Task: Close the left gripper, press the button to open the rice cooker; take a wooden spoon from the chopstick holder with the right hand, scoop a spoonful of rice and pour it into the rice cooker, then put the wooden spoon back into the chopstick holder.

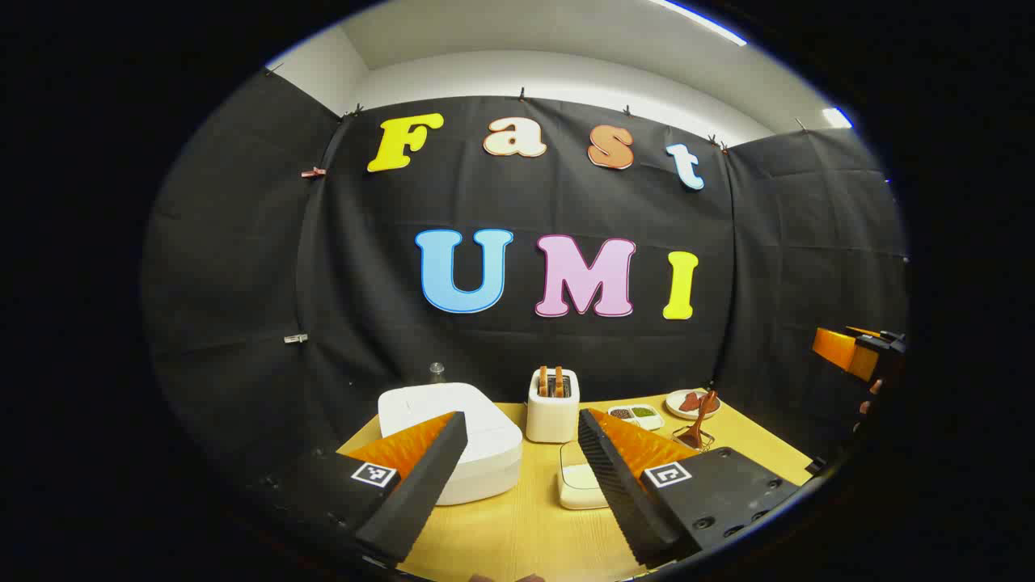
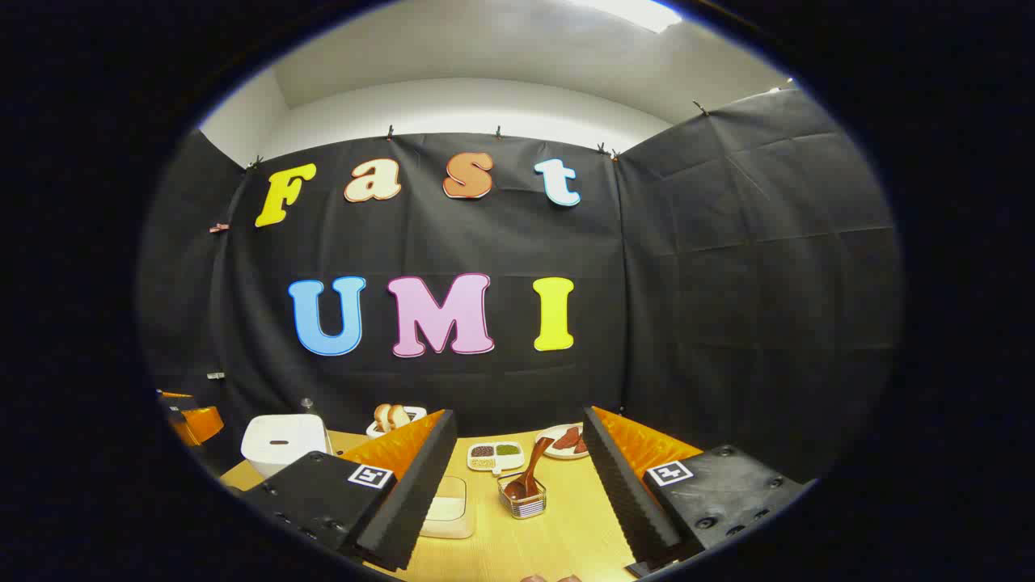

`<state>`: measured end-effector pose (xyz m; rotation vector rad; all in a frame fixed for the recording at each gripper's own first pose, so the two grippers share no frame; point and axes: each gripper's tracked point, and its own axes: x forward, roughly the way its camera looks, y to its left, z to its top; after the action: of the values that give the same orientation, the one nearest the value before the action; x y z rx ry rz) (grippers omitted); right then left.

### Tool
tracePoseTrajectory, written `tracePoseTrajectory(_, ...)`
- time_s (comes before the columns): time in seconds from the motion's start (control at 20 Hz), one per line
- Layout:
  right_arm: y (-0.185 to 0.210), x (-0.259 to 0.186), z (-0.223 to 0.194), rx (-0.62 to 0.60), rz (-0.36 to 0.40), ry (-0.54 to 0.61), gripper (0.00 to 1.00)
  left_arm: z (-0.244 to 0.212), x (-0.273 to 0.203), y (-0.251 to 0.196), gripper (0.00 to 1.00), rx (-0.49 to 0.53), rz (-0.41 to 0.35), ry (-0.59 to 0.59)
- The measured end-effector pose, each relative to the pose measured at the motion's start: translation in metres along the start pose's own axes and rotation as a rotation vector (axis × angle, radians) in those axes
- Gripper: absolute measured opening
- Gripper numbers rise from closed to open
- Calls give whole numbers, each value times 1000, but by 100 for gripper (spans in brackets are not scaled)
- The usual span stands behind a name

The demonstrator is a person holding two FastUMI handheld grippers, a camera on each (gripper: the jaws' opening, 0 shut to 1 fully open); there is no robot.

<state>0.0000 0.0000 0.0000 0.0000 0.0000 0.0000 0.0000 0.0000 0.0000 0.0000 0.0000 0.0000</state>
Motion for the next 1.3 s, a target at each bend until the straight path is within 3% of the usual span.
tracePoseTrajectory(1.3,41,42,-35,16,151,91,98,-32,24,55,96,-102,159,94)
